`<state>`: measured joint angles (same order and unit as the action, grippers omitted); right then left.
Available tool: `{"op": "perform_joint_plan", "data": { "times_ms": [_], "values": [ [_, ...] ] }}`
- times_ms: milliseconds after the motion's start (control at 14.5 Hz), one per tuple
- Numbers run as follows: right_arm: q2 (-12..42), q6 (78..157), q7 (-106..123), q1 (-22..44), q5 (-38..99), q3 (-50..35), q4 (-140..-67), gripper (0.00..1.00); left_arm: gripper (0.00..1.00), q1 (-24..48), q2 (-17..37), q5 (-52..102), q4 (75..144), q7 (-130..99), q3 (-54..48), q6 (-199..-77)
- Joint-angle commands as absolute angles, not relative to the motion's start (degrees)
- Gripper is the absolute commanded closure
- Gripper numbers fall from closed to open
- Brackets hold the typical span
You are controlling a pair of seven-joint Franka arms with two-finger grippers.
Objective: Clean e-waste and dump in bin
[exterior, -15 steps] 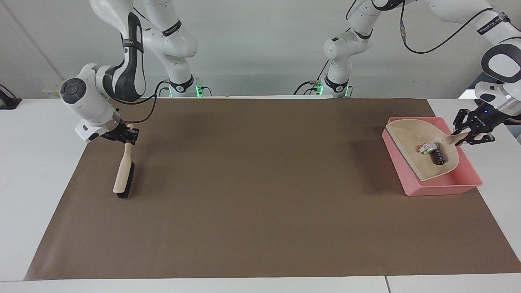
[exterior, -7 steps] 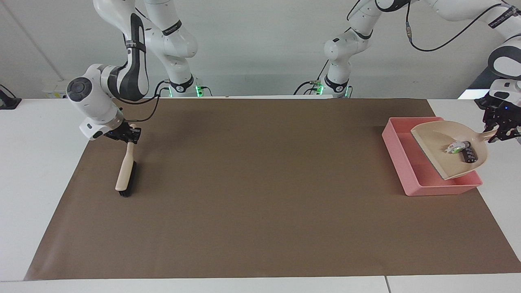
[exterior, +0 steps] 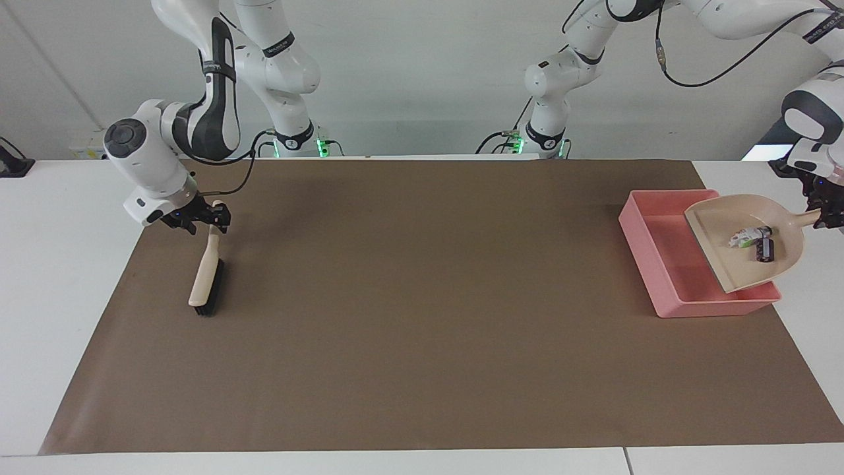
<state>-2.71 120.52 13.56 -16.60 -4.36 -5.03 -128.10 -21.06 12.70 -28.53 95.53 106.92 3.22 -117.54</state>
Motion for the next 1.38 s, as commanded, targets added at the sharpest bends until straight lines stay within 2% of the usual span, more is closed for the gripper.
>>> {"op": "perform_joint_plan", "data": {
  "times_ms": [0,138,344,551,689,895,1033,1308],
  "values": [
    [-3.2,120.7,14.3,-14.3,-4.9,-5.6,-121.8,0.0,1.0,-19.3,12.2,-34.9,95.9,103.1,3.6,-118.4],
    [-3.3,118.1,11.3,-10.2,-5.0,-5.5,-113.8,0.0,1.0,-18.3,11.8,-38.0,96.0,103.1,3.6,-119.4],
    [-2.7,106.9,-1.8,-9.8,-5.0,-5.6,-103.9,0.0,1.0,-17.5,11.3,-40.7,95.9,103.1,3.6,-120.1],
    [-0.5,93.1,-5.7,-9.9,-3.8,-5.6,-91.9,0.0,1.0,-16.7,10.4,-44.0,95.5,103.0,3.6,-121.6],
    [0.9,87.6,-8.5,-10.2,-3.3,-5.5,-86.5,0.0,1.0,-16.7,9.9,-44.2,95.4,103.3,3.5,-121.6],
    [1.5,85.6,-8.5,-10.4,-3.2,-5.5,-85.9,0.0,1.0,-16.6,9.5,-42.2,95.3,105.0,2.6,-120.5],
    [0.8,85.4,-8.3,-10.5,-2.8,-5.5,-86.8,0.0,1.0,-16.6,9.4,-32.0,93.6,109.2,2.6,-116.6],
    [-0.4,85.6,-8.4,-2.6,-1.8,3.0,-88.4,0.0,1.0,-16.6,9.1,-20.2,91.1,112.6,2.5,-108.7]
  ]
}}
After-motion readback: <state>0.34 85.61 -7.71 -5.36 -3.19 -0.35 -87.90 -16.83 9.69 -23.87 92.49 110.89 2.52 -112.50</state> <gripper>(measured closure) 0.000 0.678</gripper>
